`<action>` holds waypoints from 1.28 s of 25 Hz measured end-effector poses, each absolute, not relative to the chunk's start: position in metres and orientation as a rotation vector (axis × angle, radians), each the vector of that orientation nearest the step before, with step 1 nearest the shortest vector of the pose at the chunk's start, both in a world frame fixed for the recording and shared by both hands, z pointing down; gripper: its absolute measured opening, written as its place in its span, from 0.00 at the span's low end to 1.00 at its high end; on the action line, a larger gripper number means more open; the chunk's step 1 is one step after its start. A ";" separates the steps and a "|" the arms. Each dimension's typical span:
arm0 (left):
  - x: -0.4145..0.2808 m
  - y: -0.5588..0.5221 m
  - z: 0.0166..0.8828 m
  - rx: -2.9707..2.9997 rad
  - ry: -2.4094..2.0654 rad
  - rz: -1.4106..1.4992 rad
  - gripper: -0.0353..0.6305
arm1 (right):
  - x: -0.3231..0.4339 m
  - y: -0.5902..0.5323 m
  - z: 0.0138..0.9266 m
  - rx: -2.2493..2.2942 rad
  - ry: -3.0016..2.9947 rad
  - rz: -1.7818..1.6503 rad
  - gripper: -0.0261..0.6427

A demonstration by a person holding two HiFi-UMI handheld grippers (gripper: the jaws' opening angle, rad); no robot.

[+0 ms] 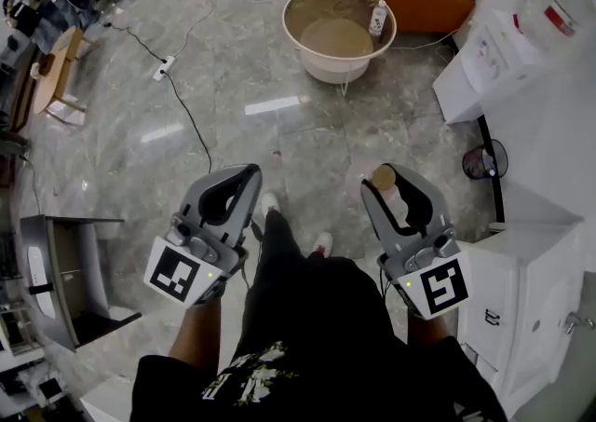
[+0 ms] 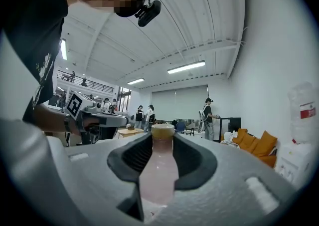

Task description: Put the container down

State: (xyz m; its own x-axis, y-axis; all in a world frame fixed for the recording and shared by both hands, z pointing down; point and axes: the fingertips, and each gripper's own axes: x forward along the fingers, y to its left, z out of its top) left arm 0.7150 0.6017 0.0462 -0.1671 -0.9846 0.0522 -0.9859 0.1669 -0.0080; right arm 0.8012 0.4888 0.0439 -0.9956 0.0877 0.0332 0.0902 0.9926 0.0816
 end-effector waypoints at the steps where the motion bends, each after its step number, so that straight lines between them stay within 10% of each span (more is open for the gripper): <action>1: 0.712 0.599 0.045 2.002 -2.377 0.058 0.06 | 0.798 0.487 0.044 -0.147 -3.107 -0.135 0.22; 32: 0.489 0.606 0.031 1.965 -2.443 0.053 0.06 | 0.578 0.480 0.028 -0.144 -3.156 -0.161 0.22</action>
